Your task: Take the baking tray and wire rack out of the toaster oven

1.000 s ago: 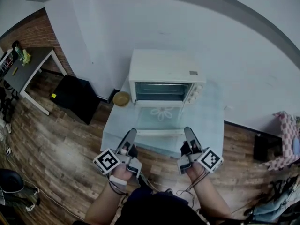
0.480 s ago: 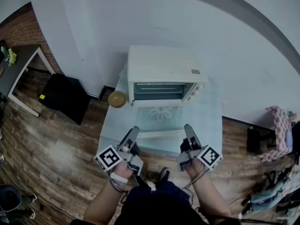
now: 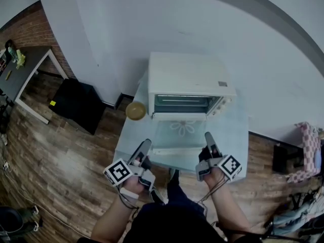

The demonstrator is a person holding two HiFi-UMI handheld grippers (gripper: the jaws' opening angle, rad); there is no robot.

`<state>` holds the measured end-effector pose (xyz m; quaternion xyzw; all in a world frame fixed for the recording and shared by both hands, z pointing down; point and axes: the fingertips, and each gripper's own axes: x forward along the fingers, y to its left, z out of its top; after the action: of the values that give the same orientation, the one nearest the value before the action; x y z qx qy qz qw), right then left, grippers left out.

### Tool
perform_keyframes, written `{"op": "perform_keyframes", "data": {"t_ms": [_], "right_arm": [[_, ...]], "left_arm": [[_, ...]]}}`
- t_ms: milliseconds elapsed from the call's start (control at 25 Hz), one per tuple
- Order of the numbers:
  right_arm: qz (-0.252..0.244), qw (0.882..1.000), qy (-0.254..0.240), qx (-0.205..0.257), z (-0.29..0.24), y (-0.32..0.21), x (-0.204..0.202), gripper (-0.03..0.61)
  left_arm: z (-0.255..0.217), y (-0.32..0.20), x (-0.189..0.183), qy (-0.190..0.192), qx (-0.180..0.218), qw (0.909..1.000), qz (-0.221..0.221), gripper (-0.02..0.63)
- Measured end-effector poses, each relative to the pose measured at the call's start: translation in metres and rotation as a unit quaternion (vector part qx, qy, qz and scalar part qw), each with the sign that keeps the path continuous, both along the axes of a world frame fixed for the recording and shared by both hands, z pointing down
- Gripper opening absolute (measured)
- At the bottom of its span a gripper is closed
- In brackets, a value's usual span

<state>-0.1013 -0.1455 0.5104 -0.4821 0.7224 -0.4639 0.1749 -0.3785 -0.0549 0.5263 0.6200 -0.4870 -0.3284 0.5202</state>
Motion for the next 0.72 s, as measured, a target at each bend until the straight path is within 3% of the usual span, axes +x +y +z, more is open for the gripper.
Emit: {"op": "perform_keyframes", "data": {"t_ms": [280,440,720], "right_arm": [[-0.007,0.999,-0.021,-0.024,0.023,-0.043,-0.026,0.167],[-0.002,0.998,-0.028,-0.06,0.044,-0.077,-0.031,0.166],[-0.012,0.995,-0.034,-0.088,0.078,-0.136,-0.035,0.164]], "left_arm": [[0.002,-0.024,-0.014,-0.012,-0.016,0.9998,-0.006,0.216],[0.018,-0.054,-0.004,-0.012,-0.048,0.9988,-0.003,0.215],[0.042,-0.129,0.026,-0.011,-0.06,0.998,0.014,0.215]]}}
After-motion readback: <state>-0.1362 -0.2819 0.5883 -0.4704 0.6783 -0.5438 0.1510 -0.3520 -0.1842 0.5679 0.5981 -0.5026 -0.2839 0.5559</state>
